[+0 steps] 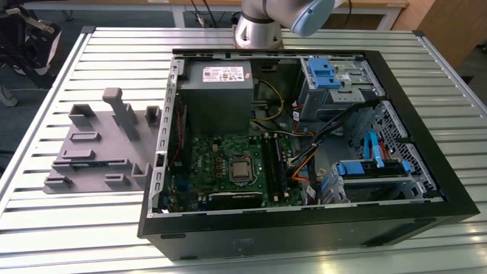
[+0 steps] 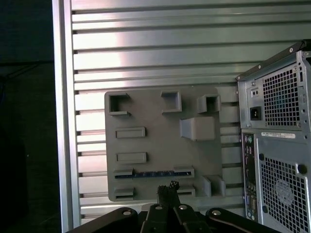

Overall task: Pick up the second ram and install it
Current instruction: 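Pick up the second ram and move it above second insertion slot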

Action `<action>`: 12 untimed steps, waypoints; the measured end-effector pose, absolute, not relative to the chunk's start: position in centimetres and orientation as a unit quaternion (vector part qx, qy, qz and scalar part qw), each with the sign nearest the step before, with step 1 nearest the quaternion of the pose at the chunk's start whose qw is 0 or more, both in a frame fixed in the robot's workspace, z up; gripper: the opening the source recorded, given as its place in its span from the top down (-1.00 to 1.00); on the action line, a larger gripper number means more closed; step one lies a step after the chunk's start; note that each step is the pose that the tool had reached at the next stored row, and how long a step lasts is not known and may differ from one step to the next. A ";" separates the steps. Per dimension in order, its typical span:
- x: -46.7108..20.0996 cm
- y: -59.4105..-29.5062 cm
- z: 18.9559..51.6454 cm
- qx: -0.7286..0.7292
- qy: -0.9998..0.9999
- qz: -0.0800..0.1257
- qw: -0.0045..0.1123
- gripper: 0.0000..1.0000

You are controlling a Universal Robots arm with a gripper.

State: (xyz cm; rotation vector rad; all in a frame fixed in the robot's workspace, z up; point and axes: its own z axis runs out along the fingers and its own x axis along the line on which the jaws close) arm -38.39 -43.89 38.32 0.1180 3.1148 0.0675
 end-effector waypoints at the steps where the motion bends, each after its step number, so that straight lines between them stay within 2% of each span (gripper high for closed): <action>1: -38.5 -43.9 38.3 0.038 0.999 0.022 0.012 0.79; 12: -38.5 -43.9 38.3 0.036 0.999 0.022 0.012 0.79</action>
